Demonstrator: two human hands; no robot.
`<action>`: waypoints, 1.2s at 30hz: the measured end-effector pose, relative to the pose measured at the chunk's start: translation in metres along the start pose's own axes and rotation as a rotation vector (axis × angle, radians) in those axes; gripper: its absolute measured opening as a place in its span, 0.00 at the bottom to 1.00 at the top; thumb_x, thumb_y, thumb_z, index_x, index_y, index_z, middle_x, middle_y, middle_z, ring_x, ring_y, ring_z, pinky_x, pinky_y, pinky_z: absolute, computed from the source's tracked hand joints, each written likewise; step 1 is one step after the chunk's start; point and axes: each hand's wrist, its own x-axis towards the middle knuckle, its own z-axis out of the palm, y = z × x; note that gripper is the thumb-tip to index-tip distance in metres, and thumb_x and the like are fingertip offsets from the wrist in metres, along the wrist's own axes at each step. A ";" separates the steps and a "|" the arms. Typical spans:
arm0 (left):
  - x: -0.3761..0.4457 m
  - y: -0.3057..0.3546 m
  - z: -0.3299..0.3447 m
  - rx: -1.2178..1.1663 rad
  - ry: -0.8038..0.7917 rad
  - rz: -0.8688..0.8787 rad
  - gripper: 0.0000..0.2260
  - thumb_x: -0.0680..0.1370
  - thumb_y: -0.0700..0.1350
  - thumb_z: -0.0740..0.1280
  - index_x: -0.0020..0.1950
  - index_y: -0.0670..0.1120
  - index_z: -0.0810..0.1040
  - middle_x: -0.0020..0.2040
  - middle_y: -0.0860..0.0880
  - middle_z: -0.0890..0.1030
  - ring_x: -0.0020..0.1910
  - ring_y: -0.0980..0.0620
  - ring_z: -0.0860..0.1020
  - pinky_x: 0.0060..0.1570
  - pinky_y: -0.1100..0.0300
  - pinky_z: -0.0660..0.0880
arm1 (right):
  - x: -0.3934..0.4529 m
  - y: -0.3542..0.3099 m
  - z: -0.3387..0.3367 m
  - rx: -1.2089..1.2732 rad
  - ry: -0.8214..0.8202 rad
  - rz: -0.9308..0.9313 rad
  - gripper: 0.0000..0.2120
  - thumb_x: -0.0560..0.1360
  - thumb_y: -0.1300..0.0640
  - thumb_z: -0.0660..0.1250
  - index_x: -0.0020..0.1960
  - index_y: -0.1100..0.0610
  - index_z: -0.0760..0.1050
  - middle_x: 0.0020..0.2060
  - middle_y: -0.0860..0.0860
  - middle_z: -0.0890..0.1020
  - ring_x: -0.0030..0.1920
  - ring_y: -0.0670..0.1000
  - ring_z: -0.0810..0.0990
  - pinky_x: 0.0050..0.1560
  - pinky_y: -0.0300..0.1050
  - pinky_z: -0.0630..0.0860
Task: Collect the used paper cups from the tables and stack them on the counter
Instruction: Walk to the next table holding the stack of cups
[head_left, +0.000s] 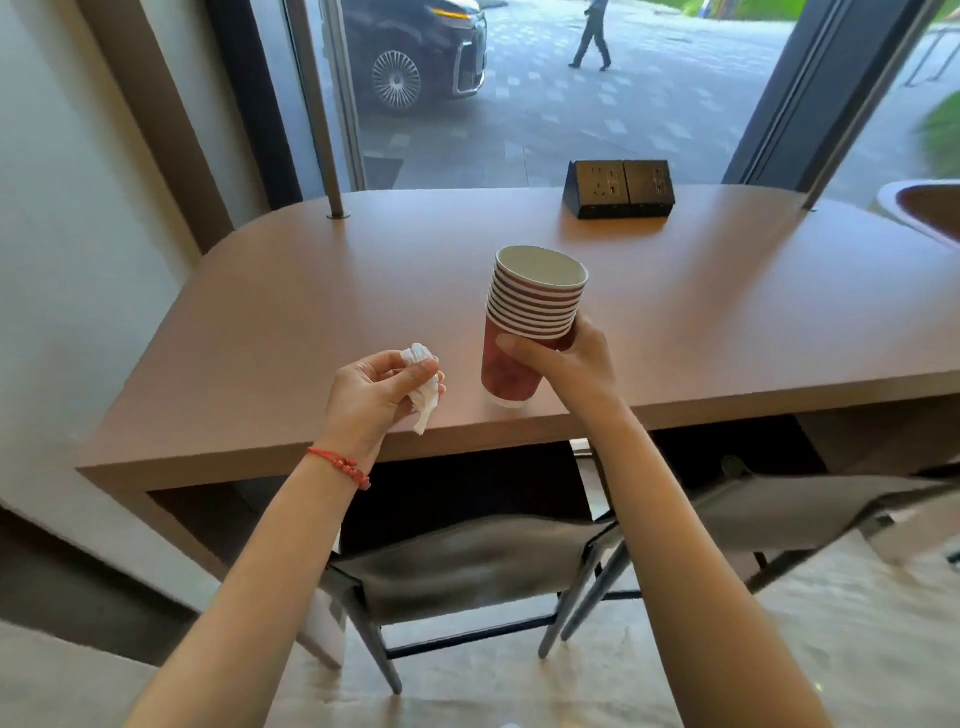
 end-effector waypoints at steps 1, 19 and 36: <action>-0.002 0.000 0.000 0.014 -0.025 -0.005 0.03 0.70 0.37 0.70 0.42 0.39 0.79 0.33 0.48 0.82 0.32 0.53 0.82 0.36 0.62 0.80 | -0.010 -0.002 -0.003 0.002 0.030 0.008 0.26 0.65 0.58 0.78 0.60 0.59 0.72 0.49 0.51 0.81 0.50 0.47 0.80 0.44 0.34 0.78; -0.098 -0.051 0.144 0.151 -0.700 -0.118 0.06 0.68 0.44 0.72 0.42 0.43 0.82 0.35 0.49 0.84 0.38 0.51 0.83 0.41 0.61 0.80 | -0.231 -0.007 -0.134 -0.077 0.667 0.130 0.33 0.66 0.57 0.77 0.67 0.56 0.68 0.56 0.51 0.79 0.56 0.48 0.78 0.47 0.34 0.78; -0.298 -0.154 0.343 0.309 -1.205 -0.279 0.04 0.72 0.42 0.71 0.42 0.41 0.81 0.34 0.49 0.83 0.36 0.52 0.83 0.31 0.65 0.76 | -0.466 0.005 -0.294 -0.096 1.240 0.268 0.30 0.59 0.55 0.78 0.59 0.59 0.73 0.50 0.53 0.82 0.48 0.46 0.81 0.46 0.36 0.77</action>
